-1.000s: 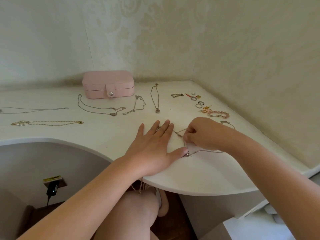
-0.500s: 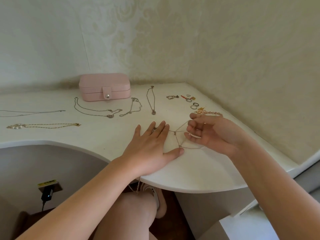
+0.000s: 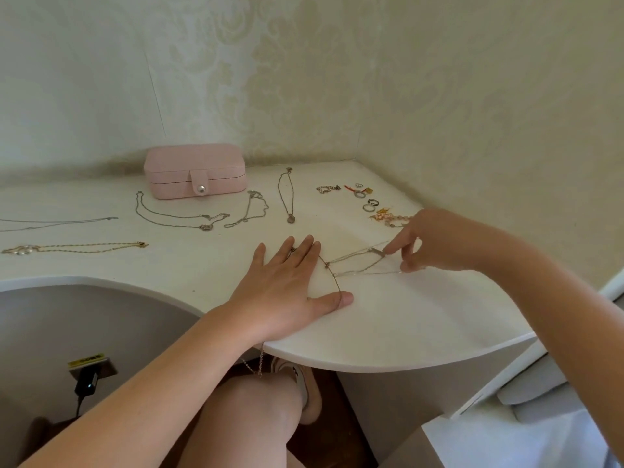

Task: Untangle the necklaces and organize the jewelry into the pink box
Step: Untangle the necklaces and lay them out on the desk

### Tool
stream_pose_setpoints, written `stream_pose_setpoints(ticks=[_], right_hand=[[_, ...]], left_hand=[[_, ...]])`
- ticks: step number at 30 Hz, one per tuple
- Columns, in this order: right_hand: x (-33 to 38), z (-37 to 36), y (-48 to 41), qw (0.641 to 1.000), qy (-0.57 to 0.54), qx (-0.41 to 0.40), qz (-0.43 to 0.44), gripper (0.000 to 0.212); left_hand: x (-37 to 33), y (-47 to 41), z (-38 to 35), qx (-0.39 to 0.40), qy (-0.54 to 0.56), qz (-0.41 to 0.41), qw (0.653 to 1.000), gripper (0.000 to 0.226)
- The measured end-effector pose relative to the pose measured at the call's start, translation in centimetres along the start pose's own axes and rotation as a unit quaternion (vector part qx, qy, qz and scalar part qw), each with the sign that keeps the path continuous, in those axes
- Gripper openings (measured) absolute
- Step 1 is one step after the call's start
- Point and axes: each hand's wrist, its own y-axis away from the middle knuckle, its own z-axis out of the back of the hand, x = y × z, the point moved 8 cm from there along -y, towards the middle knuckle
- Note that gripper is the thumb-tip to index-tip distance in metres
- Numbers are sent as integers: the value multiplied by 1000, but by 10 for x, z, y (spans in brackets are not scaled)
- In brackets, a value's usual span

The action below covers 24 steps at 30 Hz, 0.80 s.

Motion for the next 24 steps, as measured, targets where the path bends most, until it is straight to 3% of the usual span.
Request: stream_pose_setpoints(ticks=[4, 9, 16, 24], right_hand=[[-9, 2, 1, 997, 65, 32, -2, 90], [-32, 19, 2, 996, 71, 43, -19, 120], [-70, 34, 6, 979, 134, 96, -119, 136], [-58, 32, 5, 988, 80, 104, -77, 128]], left_hand=[[3, 3, 0, 11, 1, -4, 1000, 104], [21, 7, 3, 23, 4, 1, 1000, 106], [53, 12, 8, 20, 1, 30, 999, 114], [51, 10, 9, 34, 9, 22, 999, 116]])
